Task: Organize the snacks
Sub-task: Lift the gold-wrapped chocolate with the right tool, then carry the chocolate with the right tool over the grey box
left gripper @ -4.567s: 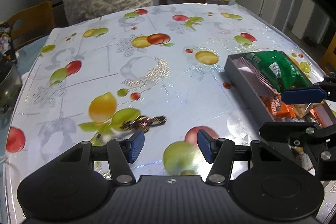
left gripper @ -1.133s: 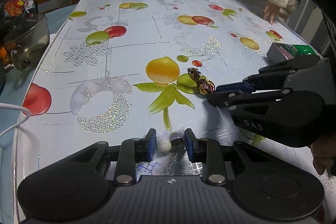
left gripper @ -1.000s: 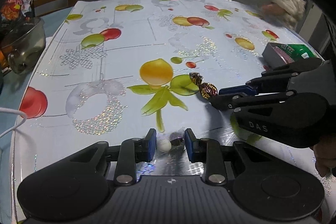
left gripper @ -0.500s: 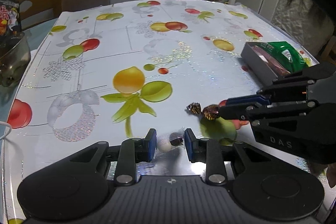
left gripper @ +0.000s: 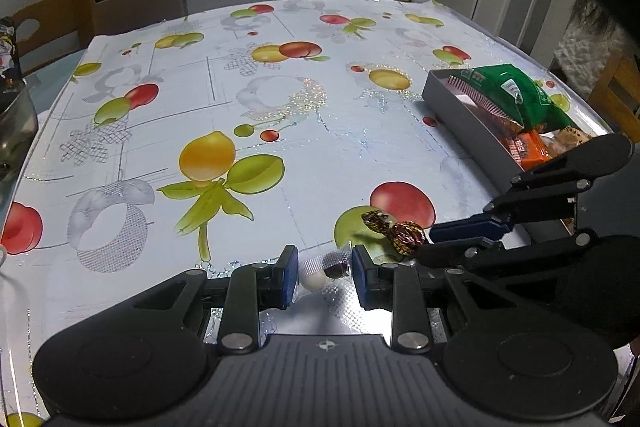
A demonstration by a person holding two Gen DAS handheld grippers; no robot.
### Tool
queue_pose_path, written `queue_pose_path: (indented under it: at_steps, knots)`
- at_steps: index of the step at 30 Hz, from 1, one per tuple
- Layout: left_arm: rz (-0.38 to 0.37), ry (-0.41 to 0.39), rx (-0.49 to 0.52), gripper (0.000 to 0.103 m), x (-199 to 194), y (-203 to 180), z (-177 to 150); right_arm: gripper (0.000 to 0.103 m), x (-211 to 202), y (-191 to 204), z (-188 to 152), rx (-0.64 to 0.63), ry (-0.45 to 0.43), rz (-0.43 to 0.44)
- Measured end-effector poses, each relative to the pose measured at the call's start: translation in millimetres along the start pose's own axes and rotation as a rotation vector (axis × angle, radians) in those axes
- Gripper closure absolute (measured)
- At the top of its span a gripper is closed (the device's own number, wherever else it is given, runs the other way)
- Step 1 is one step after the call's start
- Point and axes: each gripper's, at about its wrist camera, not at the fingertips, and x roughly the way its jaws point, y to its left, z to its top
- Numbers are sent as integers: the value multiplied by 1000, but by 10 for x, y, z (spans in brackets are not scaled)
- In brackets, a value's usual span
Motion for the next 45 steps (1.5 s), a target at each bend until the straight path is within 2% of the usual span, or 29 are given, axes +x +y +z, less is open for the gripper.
queue_pose_path:
  at_steps: [3, 5, 7, 19, 21, 22, 25, 31, 45]
  knots:
    - [8, 1, -2, 73, -26, 18, -16, 87, 19, 49, 37, -28, -3, -9]
    - [15, 1, -6, 73, -43, 37, -26, 64, 43, 68, 65, -37, -6, -15]
    - [21, 2, -11, 73, -62, 55, -33, 57, 55, 80, 91, -43, -18, -20]
    - [37, -1, -22, 73, -91, 100, -41, 57, 175, 39, 138, -6, -14, -18]
    - [39, -1, -20, 73, -83, 95, -38, 63, 192, -1, 132, 14, -14, -20]
    - [39, 0, -20, 73, -81, 97, -39, 71, 199, -16, 126, 17, -13, -19]
    - [42, 2, -20, 73, -72, 100, -33, 80, 202, -36, 108, 23, -17, -18]
    - [40, 0, -16, 73, -50, 79, -8, 81, 131, -98, 109, 49, -46, -19]
    - [1, -32, 29, 73, -57, -154, 146, 81, -362, -302, 118, 139, -145, -28]
